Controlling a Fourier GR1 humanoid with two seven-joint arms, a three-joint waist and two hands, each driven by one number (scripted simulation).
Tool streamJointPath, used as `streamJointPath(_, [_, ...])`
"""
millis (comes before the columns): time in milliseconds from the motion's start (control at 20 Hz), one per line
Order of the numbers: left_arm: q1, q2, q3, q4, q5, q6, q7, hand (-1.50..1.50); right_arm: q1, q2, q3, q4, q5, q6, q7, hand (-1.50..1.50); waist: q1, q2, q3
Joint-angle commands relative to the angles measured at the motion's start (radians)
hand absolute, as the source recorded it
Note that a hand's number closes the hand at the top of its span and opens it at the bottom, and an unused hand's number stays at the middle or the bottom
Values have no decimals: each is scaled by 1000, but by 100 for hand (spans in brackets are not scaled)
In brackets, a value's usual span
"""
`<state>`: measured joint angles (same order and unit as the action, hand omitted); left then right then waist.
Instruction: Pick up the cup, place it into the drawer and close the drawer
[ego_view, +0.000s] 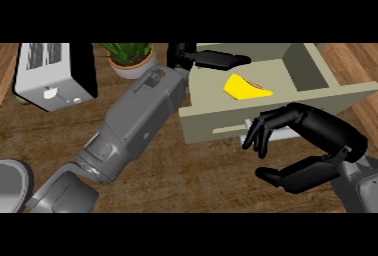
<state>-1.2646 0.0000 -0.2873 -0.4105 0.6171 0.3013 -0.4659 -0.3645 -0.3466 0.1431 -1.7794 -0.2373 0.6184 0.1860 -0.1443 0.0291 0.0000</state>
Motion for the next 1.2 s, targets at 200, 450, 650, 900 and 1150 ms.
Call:
streamJointPath(200, [33, 0, 10, 12, 69, 7, -55, -150, 72, -65, 110, -5, 409, -63, -52, -150, 83, -13, 1])
streamJointPath(450, [93, 0, 26, -37, 82, -21, -96, -150, 125, 4, 209, 167, 623, -215, -138, -150, 141, -23, 1])
streamJointPath(650, [139, 0, 24, -70, 78, -49, -115, -150, 41, 8, 245, 478, 705, -242, -307, -150, 181, -16, 2])
streamJointPath(900, [194, 83, 40, -134, 81, -118, -66, -150, -127, 75, 205, 805, 769, -329, -343, 150, 220, -17, 2])
streamJointPath(1150, [276, 103, 27, -231, 83, -128, -41, -150, -258, 63, 96, 1027, 742, -394, -499, 150, 250, -21, 4])
